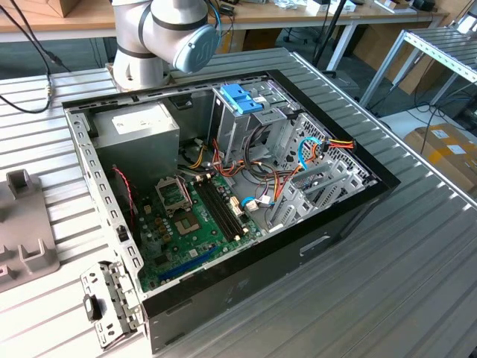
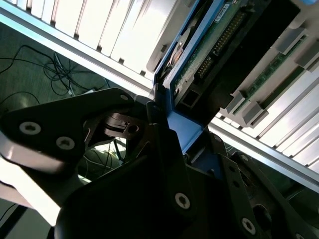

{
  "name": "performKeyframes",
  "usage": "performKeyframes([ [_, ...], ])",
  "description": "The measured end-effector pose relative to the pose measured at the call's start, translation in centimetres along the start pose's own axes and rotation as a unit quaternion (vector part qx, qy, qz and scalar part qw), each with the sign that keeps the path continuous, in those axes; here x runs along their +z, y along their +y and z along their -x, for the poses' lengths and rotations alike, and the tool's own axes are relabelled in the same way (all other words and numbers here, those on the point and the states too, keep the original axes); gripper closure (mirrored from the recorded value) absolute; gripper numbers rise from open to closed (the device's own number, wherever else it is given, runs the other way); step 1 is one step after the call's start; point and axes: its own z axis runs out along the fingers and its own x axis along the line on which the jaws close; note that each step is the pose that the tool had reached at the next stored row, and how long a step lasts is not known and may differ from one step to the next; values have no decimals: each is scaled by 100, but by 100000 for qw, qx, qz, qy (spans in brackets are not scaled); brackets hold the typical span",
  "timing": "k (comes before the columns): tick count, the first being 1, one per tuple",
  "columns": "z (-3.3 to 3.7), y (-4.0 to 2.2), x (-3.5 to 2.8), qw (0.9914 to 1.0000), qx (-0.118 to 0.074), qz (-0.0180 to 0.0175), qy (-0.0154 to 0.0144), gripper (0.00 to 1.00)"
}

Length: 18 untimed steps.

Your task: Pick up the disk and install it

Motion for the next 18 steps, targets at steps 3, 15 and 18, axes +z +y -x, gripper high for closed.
performKeyframes([
  [3,2,1,-19,100000,-1,-1,-1,63],
  [15,10,4,-92,100000,2,3,-1,63],
  [18,11,5,-110,100000,-2,-2,-1,63],
])
